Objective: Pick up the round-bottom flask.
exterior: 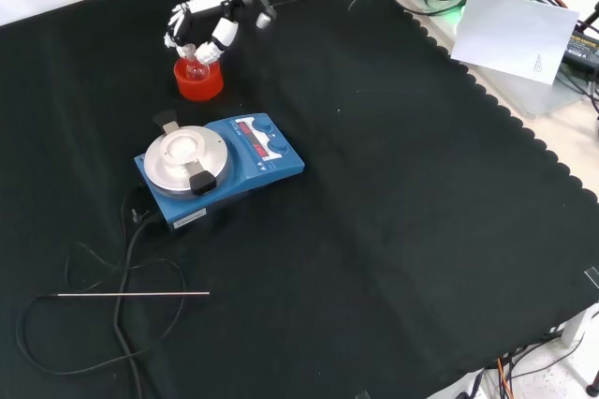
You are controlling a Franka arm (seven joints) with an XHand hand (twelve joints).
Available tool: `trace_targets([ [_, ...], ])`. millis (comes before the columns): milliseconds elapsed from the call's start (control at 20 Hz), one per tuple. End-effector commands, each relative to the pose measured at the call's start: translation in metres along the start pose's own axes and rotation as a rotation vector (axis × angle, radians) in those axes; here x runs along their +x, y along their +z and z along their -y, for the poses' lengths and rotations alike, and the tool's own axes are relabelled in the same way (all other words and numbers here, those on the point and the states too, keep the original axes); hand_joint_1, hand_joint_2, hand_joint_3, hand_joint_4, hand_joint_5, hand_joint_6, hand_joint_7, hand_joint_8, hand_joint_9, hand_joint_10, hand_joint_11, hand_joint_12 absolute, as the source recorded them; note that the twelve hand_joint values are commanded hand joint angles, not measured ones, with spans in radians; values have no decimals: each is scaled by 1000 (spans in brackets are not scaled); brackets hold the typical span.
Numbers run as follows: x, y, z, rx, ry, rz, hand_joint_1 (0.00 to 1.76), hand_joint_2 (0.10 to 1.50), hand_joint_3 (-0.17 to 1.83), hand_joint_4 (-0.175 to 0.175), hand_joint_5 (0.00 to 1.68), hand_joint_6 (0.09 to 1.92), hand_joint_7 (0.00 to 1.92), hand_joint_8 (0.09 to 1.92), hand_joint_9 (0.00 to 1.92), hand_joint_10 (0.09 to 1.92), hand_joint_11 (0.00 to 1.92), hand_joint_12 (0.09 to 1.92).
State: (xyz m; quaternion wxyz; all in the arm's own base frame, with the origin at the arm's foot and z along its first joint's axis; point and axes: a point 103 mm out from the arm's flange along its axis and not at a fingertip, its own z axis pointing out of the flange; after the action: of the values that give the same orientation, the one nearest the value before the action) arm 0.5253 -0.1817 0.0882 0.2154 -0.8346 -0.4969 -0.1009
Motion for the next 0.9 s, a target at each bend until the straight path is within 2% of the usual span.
trace_targets([
  [50, 7, -1, 1, -32, -3, 10, 748, 851, 551, -80, 878, 804, 377, 682, 483, 706, 73, 1381],
  [100, 8, -1, 1, -36, -3, 10, 755, 864, 552, -81, 911, 816, 389, 682, 497, 705, 87, 1381],
  [150, 8, -2, 1, -45, -4, 13, 835, 917, 463, 12, 914, 941, 400, 682, 514, 699, 101, 1382],
  [200, 8, -2, 1, -53, -5, 13, 896, 973, 365, 86, 907, 1044, 416, 679, 532, 689, 116, 1379],
  [250, 7, -2, 1, -59, -4, 16, 933, 1010, 299, 130, 901, 1106, 432, 678, 547, 682, 131, 1378],
  [350, 6, -3, 1, -52, 1, 7, 964, 1041, 242, 165, 899, 1155, 456, 673, 573, 670, 163, 1368],
  [500, 7, -1, 1, -30, -6, -5, 968, 1054, 219, 175, 891, 1175, 456, 668, 582, 664, 176, 1365],
  [600, 14, 7, 4, -29, -17, 8, 836, 985, 254, 5, 828, 1043, 420, 666, 554, 665, 151, 1363],
  [650, 15, 8, 4, -20, -22, 4, 802, 929, 319, -44, 788, 990, 404, 670, 541, 670, 138, 1366],
  [750, 10, 3, 2, -6, -30, -3, 775, 834, 433, -79, 687, 936, 378, 677, 519, 681, 115, 1373],
  [900, 7, 0, -2, 2, -41, 5, 765, 756, 498, -85, 577, 870, 353, 683, 500, 690, 93, 1379],
])
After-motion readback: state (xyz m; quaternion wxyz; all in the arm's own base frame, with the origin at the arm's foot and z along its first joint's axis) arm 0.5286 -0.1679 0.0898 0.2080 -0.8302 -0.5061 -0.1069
